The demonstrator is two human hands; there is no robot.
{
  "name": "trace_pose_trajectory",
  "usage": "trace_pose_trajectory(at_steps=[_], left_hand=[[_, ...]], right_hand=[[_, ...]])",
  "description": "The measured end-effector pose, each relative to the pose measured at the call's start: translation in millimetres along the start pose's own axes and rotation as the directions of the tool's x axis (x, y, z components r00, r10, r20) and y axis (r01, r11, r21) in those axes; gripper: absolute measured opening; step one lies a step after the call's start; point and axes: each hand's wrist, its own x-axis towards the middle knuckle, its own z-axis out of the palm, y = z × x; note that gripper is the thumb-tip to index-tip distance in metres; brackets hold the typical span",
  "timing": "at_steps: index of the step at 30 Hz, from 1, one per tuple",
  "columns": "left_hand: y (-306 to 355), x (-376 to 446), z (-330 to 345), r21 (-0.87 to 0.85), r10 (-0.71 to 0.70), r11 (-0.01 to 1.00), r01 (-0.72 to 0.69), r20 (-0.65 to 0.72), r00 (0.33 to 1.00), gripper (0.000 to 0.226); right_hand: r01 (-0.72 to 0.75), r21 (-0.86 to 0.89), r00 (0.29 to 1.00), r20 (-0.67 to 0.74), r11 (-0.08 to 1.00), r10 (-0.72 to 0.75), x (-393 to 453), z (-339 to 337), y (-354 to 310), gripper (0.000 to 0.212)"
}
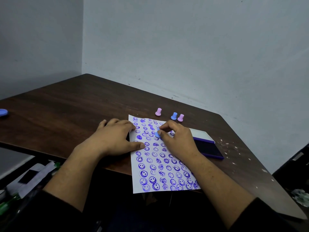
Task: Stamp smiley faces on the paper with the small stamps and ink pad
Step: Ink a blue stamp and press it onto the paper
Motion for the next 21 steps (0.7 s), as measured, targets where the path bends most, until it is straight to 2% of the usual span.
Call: trace_pose_trajectory(at_steps=[3, 7, 10, 15, 21], left_hand=[[-1, 0, 0, 0.0, -0.001, 1.0, 0.001, 0.004, 1.0, 0.096], [-1, 0, 0, -0.006, 0.001, 1.0, -0.001, 0.003, 1.0, 0.095], [0, 0, -1, -0.003, 0.003, 1.0, -0.003, 0.009, 1.0, 0.095], [-1, 0, -1, 0.0, 0.007, 1.0, -0.007, 0.013, 1.0, 0.095], [-1, 1, 1, -0.002, 0.006, 1.0, -0.006, 0.005, 1.0, 0.096]], right_hand=[[-0.004, 0.01, 1.0, -0.024, 1.0, 0.005, 0, -1, 2, 0.003], [-0.023, 0.083, 0.991, -0.127, 0.996, 0.034, 0, -5, 5, 0.007], [-0.035, 0.134, 0.984, -0.171, 0.99, 0.057, 3, -9, 5, 0.016], [-0.091, 0.168, 0.981, -0.155, 0.982, 0.117, 23, -17, 11, 0.024], [-0.168, 0.151, 0.975, -0.12, 0.974, 0.187, 66, -33, 14, 0.02]])
